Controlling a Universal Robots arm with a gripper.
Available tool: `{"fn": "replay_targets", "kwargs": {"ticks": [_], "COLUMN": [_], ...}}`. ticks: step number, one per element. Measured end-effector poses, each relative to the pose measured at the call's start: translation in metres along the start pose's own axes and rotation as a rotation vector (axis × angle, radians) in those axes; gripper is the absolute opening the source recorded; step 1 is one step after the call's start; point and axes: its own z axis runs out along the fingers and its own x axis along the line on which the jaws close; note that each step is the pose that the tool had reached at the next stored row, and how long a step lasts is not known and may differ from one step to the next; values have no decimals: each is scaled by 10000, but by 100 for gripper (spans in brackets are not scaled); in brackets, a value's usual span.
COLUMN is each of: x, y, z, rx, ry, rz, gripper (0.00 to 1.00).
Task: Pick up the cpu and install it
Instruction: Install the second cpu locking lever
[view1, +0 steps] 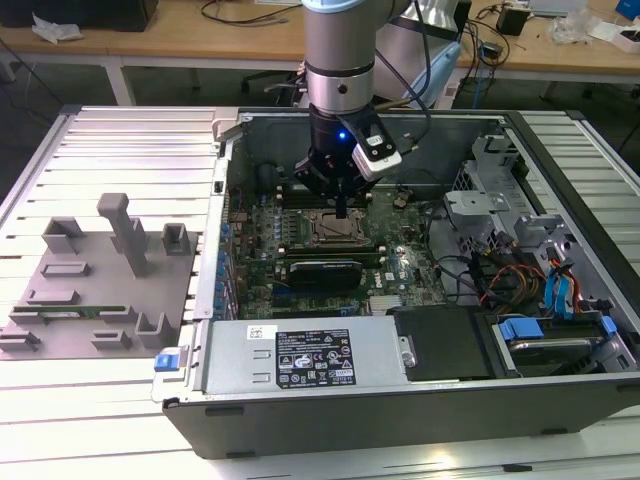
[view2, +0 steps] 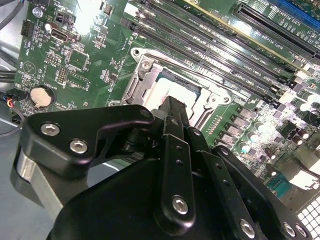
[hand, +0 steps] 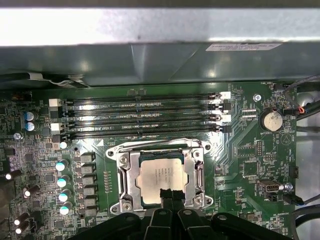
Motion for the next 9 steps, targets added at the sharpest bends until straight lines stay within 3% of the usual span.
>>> {"fn": "replay_targets", "kwargs": {"ticks": [3, 7, 8, 9], "x": [-1, -2, -3, -4], "y": [-2, -36, -63, -77], "z": [0, 3, 5, 6], "rx": [-27, -178, -315, -378], "ry": [4, 14, 22, 25], "rz": [0, 16, 28, 33], "gripper": [11, 11, 11, 11]}}
